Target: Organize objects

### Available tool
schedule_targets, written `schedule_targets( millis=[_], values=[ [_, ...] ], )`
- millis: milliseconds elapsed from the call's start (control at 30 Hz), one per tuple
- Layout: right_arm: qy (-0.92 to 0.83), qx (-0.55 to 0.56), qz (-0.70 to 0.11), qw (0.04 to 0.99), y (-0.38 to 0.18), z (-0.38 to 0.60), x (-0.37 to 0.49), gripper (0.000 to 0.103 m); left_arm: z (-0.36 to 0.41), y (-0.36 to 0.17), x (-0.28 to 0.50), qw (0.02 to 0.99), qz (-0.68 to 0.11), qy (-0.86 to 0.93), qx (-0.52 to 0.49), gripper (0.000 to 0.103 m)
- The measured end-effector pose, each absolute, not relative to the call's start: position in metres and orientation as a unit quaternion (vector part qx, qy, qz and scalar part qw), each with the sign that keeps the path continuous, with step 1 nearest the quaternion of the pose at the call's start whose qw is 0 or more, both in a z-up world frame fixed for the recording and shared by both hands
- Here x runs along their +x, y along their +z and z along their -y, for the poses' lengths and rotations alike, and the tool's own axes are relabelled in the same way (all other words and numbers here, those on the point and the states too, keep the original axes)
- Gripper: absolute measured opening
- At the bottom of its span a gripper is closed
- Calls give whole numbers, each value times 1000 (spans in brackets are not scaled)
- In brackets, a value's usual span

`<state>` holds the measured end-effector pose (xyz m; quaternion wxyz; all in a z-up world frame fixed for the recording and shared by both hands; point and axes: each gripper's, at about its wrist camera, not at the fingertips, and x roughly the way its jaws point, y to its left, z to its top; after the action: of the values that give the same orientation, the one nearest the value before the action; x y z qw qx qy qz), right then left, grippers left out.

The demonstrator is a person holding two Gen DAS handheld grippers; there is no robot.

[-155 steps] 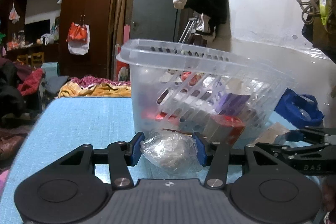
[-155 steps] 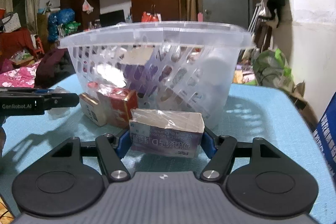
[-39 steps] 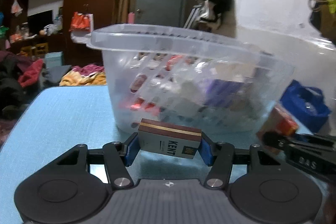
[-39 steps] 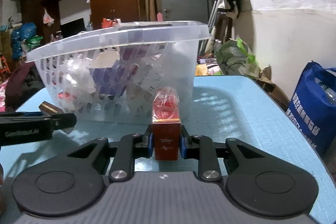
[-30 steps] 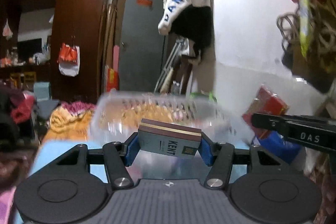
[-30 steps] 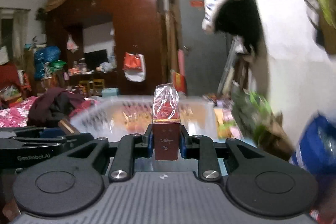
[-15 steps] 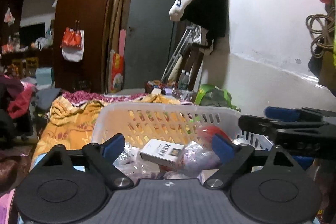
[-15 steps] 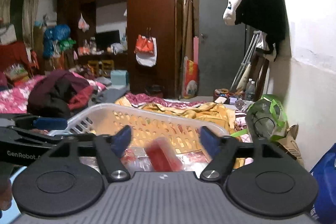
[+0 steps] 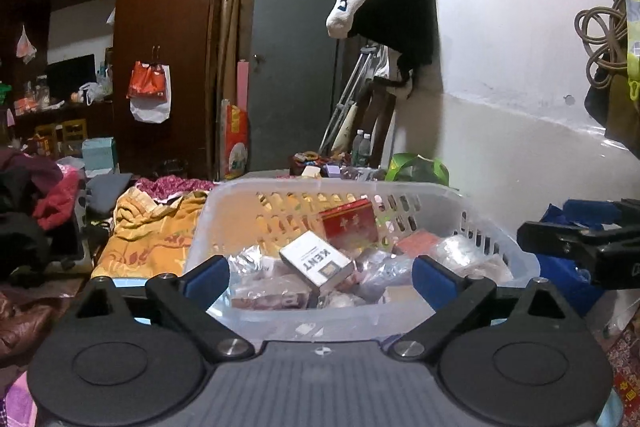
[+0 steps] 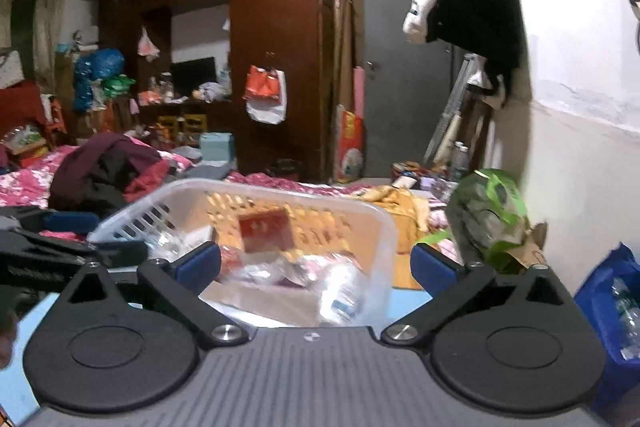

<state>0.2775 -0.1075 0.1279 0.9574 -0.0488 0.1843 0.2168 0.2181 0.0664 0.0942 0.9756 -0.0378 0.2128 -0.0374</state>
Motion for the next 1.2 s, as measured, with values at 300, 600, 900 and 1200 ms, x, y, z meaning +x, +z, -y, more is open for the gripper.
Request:
schedule_targets(
  millis=[300,600,900,1200],
  values=[
    [195,-55,-204,958,112,115,276,103,-61,86,205,975,-220,-33,-16,99],
    [197,-50,-205,957,112,119,274,103,-60,85,201,974,-222,-35,-21,99],
    [204,-41,-209,955,112,124,274,103,-58,86,196,974,-221,-40,-22,99],
    [201,-41,-212,955,110,129,273,103,-56,85,193,974,-221,-41,-21,99]
  ],
)
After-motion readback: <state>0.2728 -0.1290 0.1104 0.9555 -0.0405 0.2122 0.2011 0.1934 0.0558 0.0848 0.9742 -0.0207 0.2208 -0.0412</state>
